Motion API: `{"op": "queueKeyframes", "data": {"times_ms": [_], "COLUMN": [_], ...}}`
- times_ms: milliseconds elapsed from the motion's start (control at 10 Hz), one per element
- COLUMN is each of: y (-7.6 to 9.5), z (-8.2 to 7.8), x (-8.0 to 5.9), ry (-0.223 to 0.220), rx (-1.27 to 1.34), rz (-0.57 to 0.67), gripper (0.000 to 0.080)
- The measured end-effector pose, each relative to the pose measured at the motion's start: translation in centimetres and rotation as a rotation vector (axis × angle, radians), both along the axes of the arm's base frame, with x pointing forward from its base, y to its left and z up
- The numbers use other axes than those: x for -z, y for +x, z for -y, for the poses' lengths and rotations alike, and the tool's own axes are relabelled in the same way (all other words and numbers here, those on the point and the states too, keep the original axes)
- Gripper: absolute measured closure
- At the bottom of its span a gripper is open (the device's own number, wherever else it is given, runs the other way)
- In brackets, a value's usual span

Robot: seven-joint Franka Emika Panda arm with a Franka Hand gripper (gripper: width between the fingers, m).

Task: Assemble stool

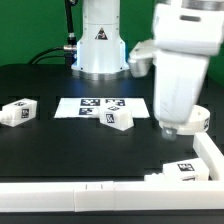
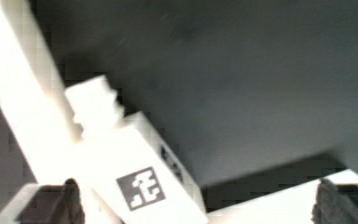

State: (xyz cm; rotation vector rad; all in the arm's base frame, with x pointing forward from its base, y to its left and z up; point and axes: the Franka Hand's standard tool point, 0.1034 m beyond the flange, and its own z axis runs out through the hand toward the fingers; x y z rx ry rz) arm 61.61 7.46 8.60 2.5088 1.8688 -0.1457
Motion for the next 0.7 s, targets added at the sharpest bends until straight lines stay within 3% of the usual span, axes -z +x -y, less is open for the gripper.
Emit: {"op": "queueKeyframes", "data": {"times_ms": [500, 700], "y": [-0.1, 2.4], "z": [0.2, 0.3], "x": [0.4, 1.2], "ry": [0.002, 0.025], "rx": [-0.010, -0.118], "rz": [-0.005, 0.043], "gripper": [0.0150, 0.0150]}}
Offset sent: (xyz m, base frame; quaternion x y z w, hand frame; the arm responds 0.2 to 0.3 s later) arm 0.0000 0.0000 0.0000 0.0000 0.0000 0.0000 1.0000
